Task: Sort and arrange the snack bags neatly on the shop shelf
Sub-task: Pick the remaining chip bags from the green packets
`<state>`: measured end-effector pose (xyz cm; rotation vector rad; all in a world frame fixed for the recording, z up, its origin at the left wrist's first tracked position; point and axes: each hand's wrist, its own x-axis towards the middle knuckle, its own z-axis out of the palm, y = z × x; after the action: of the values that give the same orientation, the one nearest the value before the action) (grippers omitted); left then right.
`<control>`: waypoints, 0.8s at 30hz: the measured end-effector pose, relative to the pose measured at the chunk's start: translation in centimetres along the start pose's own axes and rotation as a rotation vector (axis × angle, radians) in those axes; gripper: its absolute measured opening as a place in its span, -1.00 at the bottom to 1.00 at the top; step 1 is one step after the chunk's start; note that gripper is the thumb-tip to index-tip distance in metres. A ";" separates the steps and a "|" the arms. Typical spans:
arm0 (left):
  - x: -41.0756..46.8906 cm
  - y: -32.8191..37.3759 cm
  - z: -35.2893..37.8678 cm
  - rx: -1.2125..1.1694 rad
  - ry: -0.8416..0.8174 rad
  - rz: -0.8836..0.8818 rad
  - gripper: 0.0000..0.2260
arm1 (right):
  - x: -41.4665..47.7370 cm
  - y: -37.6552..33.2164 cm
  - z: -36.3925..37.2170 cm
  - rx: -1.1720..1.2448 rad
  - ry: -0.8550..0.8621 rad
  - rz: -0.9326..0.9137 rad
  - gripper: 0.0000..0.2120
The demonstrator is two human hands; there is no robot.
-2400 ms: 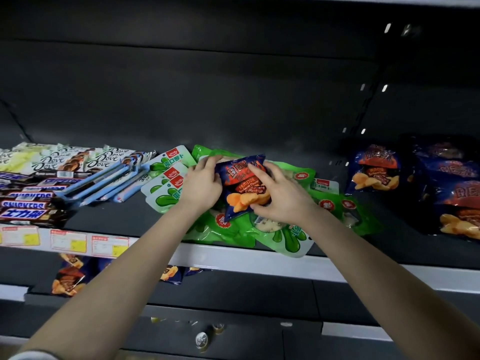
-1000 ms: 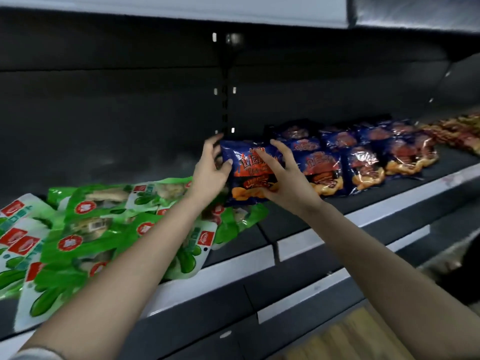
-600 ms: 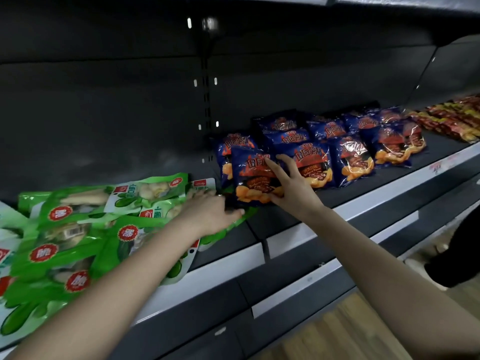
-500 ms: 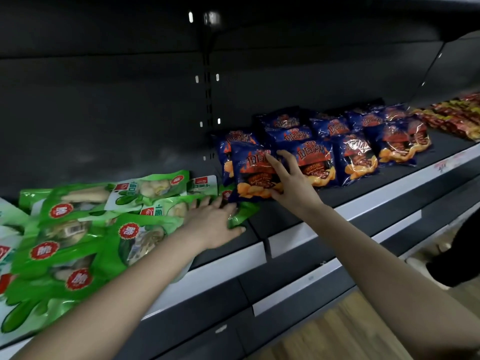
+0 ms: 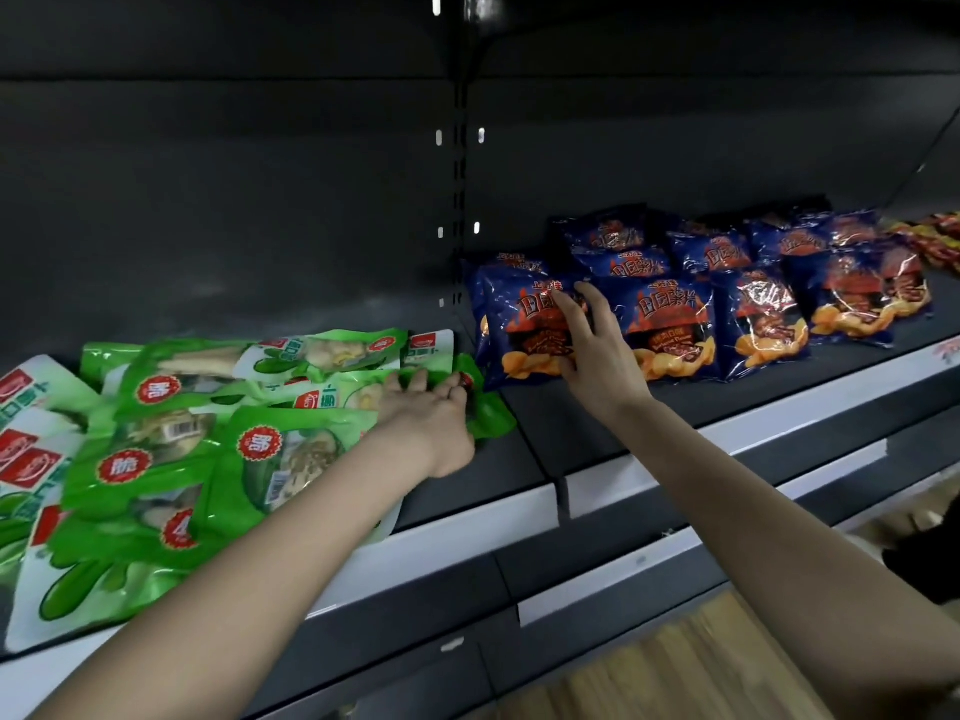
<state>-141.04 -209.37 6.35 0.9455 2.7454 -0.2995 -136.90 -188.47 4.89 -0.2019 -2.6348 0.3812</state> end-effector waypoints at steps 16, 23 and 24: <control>2.9 -1.2 3.2 -0.011 0.347 -0.098 -0.48 | 0.4 -1.8 2.7 0.033 0.057 0.124 -0.10; 3.4 -1.2 3.7 0.003 0.389 -0.122 -0.43 | -0.4 -2.4 2.1 0.026 0.194 0.028 -0.21; 3.5 -1.2 3.8 0.000 0.393 -0.124 -0.43 | -0.5 -2.5 2.2 0.022 0.182 -0.019 -0.27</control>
<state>-143.91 -209.27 1.93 0.9192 3.1684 -0.1457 -137.64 -191.48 3.57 -0.1947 -2.4509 0.3679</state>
